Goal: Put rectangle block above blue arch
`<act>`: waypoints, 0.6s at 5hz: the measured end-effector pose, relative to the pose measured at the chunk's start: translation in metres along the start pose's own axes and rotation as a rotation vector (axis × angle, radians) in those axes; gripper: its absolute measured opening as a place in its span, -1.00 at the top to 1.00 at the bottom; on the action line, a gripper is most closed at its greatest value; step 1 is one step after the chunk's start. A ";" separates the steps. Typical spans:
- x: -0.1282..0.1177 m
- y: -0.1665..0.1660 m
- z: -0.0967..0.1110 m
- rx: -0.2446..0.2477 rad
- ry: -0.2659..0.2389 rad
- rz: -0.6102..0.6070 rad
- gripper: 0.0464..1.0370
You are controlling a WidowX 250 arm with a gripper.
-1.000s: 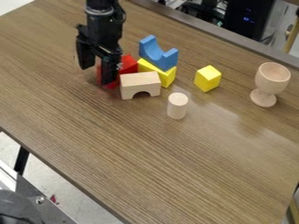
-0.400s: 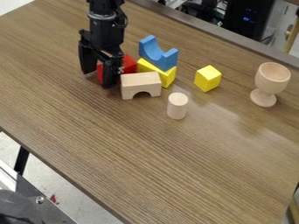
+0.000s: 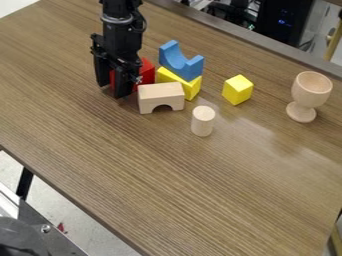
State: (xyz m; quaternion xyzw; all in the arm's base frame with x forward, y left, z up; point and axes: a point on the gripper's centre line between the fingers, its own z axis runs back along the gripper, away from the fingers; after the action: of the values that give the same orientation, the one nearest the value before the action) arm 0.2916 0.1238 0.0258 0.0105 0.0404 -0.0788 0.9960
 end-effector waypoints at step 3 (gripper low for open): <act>-0.025 -0.007 0.026 -0.066 0.070 -0.005 -0.10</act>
State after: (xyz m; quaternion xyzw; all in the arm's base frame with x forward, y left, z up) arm 0.2682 0.1203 0.0532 -0.0198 0.0776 -0.0795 0.9936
